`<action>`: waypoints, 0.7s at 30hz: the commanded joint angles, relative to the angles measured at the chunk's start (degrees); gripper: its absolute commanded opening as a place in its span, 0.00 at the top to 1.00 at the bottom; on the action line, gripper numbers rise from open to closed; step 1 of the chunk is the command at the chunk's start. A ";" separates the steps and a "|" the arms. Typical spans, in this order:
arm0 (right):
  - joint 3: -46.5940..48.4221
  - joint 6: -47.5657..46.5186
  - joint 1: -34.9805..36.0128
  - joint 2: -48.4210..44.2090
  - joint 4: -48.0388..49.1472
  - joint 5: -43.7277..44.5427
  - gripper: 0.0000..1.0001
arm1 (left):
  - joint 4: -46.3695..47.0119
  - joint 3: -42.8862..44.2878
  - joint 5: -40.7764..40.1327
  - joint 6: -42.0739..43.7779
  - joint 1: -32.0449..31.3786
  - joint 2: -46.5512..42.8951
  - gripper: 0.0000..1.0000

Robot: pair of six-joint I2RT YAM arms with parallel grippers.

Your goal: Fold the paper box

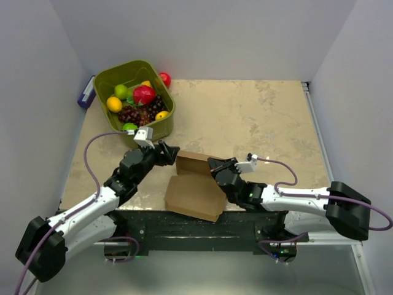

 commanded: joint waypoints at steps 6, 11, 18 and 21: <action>-0.71 -3.26 0.82 0.05 -2.86 3.84 1.00 | 1.15 4.38 10.76 -4.87 4.70 9.78 0.26; -0.71 -3.62 0.91 0.05 -2.86 4.02 1.00 | 2.64 3.15 11.20 -4.79 4.70 11.54 0.30; -0.80 -4.23 0.91 -0.04 -2.86 3.93 1.00 | 3.17 1.66 10.76 -3.56 4.96 13.39 0.44; -0.54 -5.72 1.00 -0.39 -2.86 3.58 1.00 | 4.05 0.87 11.28 -3.56 4.96 14.18 0.48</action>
